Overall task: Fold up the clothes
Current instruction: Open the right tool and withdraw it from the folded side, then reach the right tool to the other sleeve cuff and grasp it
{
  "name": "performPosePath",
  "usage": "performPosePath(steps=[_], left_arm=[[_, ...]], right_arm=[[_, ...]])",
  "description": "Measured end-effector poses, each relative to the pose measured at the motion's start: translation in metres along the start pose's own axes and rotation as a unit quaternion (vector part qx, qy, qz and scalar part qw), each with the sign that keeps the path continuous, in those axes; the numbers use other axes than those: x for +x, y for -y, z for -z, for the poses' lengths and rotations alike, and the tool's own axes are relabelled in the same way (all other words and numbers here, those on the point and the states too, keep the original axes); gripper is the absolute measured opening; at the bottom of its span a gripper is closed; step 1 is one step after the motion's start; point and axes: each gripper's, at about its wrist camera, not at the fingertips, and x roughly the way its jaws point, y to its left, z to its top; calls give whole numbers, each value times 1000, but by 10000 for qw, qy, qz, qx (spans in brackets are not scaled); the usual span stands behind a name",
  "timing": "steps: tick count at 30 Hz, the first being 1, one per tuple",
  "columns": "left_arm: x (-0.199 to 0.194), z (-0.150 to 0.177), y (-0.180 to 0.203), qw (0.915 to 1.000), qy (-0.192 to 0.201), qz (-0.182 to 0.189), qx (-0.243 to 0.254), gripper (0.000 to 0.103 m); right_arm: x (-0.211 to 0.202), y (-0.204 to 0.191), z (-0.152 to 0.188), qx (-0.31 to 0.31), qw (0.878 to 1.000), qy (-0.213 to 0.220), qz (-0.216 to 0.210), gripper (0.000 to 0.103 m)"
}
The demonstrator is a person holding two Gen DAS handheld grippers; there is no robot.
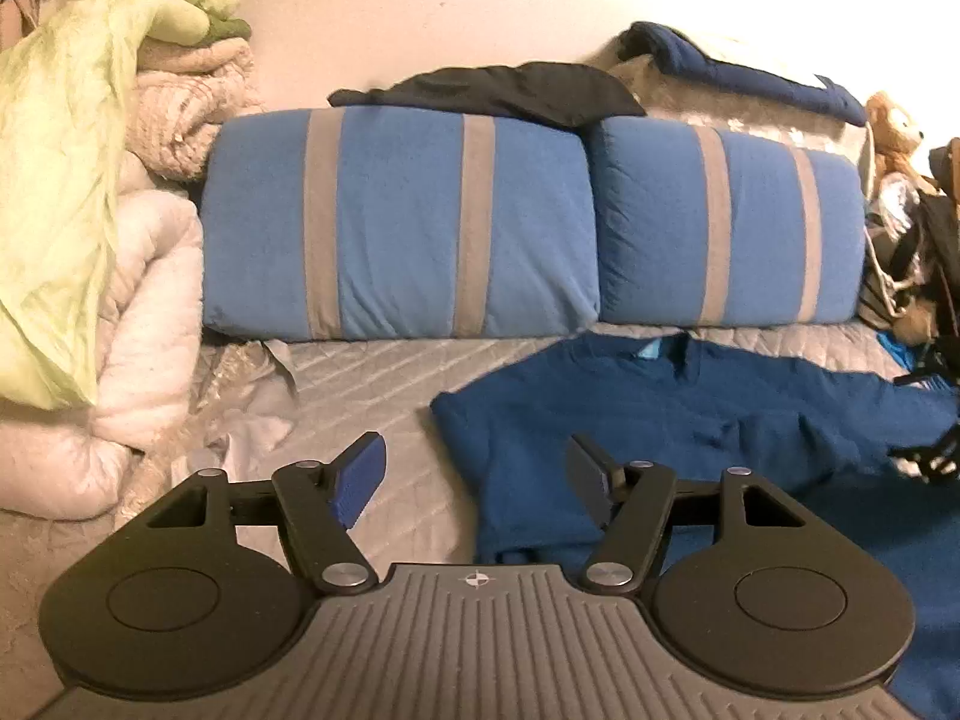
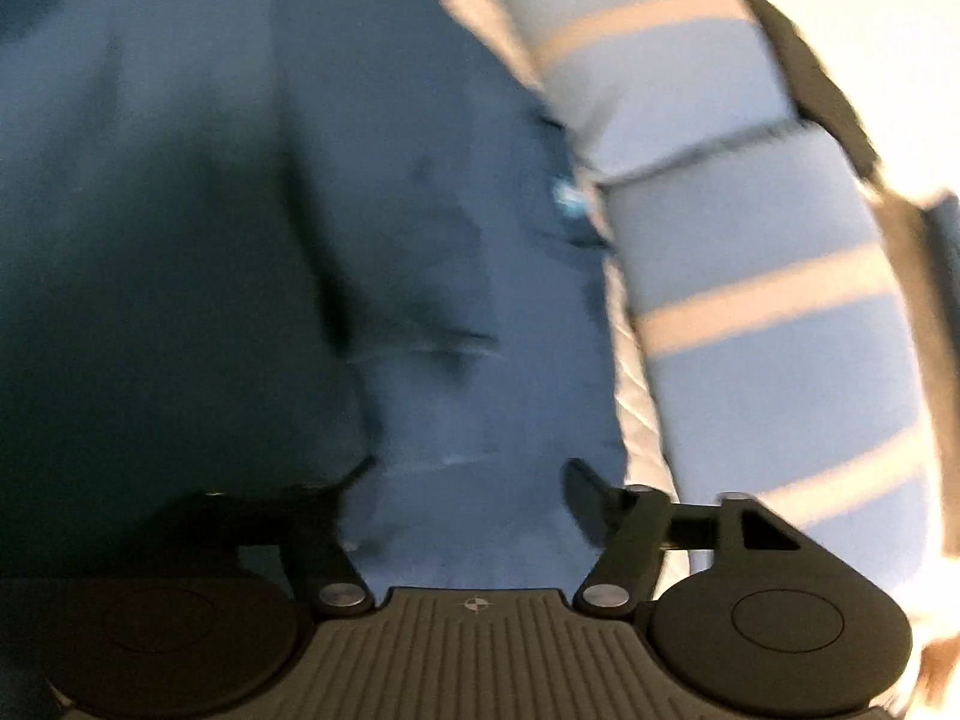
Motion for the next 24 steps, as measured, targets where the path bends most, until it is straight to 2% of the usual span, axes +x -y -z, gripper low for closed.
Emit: performPosePath(steps=[3,6,10,13,20,24], left_arm=[[-1,-11,5,9999,44,20,-98,66],[1,-20,12,9998,29,38,-175,71],[14,-16,36,9992,-284,86,-259,73],[26,-5,56,9982,-443,338,-215,73],[50,21,98,9945,-752,718,-149,73],[59,33,112,9929,-869,807,-20,73]], right_arm=[[-15,13,1,758,9967,203,197,93],[-30,28,-1,1489,9876,365,337,99],[-41,51,3,2538,9657,448,301,100],[-52,66,13,3230,9448,381,395,103],[-72,70,47,3768,9243,262,551,103],[-80,73,78,4217,9030,-35,823,103]])
